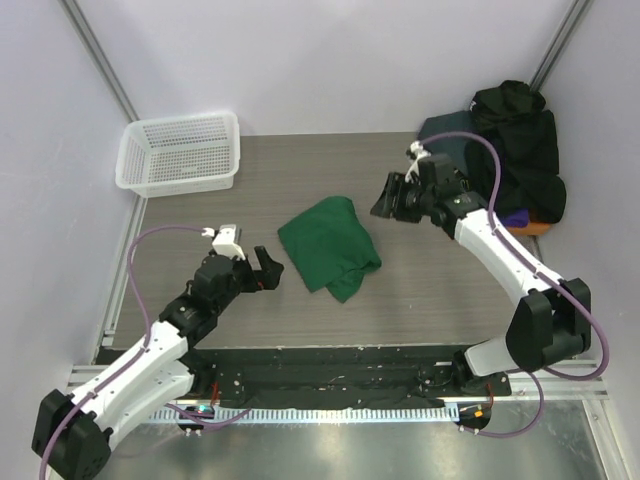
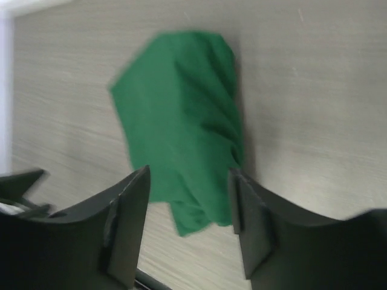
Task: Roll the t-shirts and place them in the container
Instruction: Place the T-shirt at the center of the board, then flatten out the T-shirt at the center of the board.
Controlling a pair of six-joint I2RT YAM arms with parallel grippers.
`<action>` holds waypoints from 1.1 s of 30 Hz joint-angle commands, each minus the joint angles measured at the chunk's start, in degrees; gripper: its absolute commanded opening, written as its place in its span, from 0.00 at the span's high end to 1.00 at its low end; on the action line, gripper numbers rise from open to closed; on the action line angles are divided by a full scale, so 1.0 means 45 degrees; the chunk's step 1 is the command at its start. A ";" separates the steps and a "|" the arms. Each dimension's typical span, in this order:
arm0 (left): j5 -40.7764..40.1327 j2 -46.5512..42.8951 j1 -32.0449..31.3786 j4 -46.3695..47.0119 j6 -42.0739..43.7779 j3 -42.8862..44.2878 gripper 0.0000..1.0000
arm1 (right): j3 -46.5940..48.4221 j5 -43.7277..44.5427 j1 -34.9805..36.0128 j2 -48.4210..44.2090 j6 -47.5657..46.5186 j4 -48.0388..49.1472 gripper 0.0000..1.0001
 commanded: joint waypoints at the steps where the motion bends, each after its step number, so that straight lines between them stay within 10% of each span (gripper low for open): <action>1: 0.0811 0.0586 0.0048 0.0583 0.0199 0.0317 0.02 | -0.2456 0.1126 0.0690 -0.1502 -0.0417 0.1805 0.48; 17: 0.2764 0.5366 -0.0167 0.1775 0.0179 0.1585 0.20 | -0.8594 0.1361 0.3851 -0.3793 0.0399 0.5539 0.42; 21: 0.2766 0.6172 -0.0499 0.1775 0.0218 0.2055 0.22 | -0.8557 0.3738 0.5533 -0.3209 0.1201 0.5325 0.25; 33: 0.2590 0.6681 -0.0909 0.1834 0.0375 0.2250 0.22 | -0.6409 0.8800 0.8932 -0.0024 0.2355 0.3859 0.35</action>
